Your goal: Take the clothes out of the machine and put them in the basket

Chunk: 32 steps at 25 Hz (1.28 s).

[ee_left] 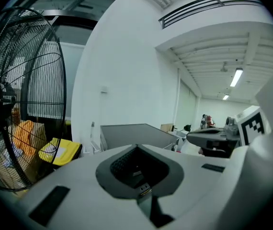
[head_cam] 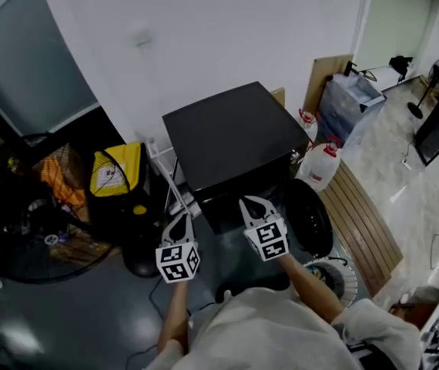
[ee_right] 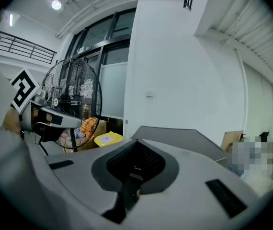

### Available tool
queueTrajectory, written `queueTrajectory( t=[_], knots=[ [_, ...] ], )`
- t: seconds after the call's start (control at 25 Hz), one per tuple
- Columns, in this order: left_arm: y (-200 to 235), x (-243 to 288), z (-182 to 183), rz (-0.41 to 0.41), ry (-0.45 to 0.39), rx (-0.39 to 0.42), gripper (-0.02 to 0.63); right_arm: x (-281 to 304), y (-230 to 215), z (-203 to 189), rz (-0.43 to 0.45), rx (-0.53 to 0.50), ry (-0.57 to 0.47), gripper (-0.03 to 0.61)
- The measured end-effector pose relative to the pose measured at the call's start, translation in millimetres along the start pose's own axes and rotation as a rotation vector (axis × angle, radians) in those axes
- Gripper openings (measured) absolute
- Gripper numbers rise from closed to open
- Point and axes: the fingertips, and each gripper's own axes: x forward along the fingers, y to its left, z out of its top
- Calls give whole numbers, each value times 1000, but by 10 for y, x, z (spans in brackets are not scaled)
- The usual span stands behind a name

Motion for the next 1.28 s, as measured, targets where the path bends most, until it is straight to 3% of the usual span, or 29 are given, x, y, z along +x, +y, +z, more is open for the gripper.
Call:
queueTrajectory(
  t=[0.6,1.28],
  knots=[
    [-175,260,72,-52,6,22,18,26,-244,-77,-47,10,24,21],
    [-312,265,95,-89,8,43,18,-87,-231,-95,-55,-9,35,21]
  ],
)
